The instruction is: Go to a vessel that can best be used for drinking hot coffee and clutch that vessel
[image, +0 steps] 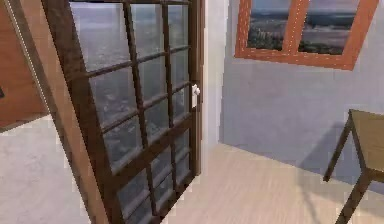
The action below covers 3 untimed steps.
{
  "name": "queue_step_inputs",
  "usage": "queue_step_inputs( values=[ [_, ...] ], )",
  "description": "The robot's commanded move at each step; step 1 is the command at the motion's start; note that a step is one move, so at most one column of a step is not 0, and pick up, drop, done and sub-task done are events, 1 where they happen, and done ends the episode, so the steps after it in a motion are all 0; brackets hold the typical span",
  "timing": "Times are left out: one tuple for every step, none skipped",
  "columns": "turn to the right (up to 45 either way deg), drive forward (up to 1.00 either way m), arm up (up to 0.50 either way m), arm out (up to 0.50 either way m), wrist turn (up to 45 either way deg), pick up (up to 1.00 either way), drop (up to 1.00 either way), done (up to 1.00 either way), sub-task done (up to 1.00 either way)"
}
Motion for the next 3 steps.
queue_step_inputs(
  values=[
    [45.0, 0.0, 0.0, 0.0, 0.0, 0.0, 0.0, 0.0, 0.0],
    [45.0, 0.0, 0.0, 0.0, 0.0, 0.0, 0.0, 0.0, 0.0],
    [42.0, 0.0, 0.0, 0.0, 0.0, 0.0, 0.0, 0.0, 0.0]
  ],
)
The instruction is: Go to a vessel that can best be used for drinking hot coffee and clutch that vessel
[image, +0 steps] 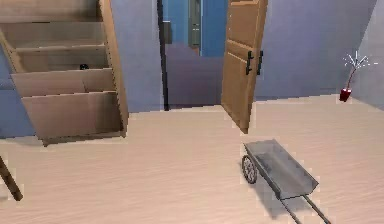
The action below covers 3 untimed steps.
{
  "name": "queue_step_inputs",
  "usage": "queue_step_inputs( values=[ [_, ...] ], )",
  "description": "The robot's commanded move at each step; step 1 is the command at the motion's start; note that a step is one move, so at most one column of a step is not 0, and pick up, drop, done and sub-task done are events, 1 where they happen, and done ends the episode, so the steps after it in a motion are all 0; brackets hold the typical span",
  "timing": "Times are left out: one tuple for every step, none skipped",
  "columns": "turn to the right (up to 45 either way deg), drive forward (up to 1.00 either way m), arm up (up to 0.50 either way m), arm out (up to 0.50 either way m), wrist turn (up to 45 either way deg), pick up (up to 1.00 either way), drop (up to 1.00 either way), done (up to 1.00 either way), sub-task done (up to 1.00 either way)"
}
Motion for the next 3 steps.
queue_step_inputs(
  values=[
    [0.0, 1.0, 0.0, 0.0, 0.0, 0.0, 0.0, 0.0, 0.0],
    [0.0, 1.0, 0.0, 0.0, 0.0, 0.0, 0.0, 0.0, 0.0],
    [0.0, 1.0, 0.0, 0.0, 0.0, 0.0, 0.0, 0.0, 0.0]
  ],
)
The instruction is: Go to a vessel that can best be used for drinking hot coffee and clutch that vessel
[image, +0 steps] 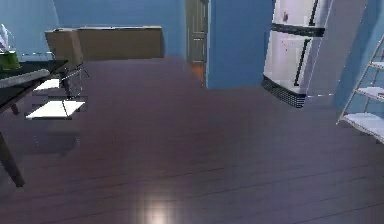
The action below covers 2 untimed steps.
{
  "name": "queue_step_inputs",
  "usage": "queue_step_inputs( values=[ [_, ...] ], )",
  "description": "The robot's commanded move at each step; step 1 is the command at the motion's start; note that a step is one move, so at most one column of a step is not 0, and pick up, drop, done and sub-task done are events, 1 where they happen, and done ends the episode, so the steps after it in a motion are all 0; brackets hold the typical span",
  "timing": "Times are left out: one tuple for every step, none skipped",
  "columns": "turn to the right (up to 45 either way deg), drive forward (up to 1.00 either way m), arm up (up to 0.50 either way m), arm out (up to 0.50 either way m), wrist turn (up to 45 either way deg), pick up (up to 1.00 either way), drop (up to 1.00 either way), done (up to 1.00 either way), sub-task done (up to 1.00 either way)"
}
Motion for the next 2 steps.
queue_step_inputs(
  values=[
    [0.0, 1.0, 0.0, 0.0, 0.0, 0.0, 0.0, 0.0, 0.0],
    [0.0, 1.0, 0.0, 0.0, 0.0, 0.0, 0.0, 0.0, 0.0]
  ],
)
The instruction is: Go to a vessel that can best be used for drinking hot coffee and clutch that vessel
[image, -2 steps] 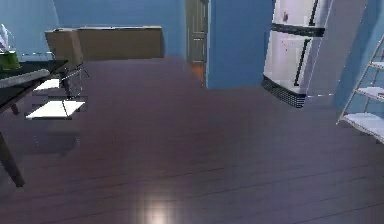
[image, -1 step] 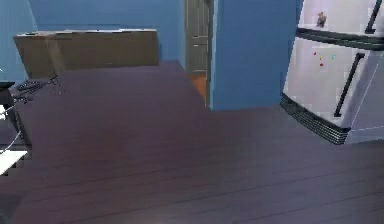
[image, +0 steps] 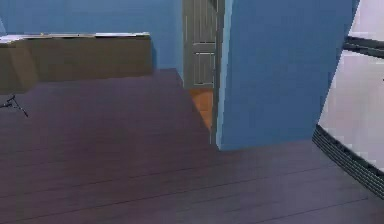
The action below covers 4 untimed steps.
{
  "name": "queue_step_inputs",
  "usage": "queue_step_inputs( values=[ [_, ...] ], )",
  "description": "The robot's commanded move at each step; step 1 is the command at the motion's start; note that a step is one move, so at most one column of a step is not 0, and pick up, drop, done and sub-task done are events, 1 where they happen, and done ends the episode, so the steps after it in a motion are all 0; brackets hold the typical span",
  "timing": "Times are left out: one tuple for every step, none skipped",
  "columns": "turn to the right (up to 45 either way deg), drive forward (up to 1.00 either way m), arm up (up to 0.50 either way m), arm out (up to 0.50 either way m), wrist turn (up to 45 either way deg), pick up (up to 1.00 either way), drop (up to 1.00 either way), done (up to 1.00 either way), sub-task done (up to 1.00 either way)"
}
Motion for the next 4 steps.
queue_step_inputs(
  values=[
    [0.0, 1.0, 0.0, 0.0, 0.0, 0.0, 0.0, 0.0, 0.0],
    [-3.0, 0.0, 0.0, 0.0, 0.0, 0.0, 0.0, 0.0, 0.0],
    [-39.0, 0.0, 0.0, 0.0, 0.0, 0.0, 0.0, 0.0, 0.0],
    [0.0, 0.85, 0.0, 0.0, 0.0, 0.0, 0.0, 0.0, 0.0]
  ],
)
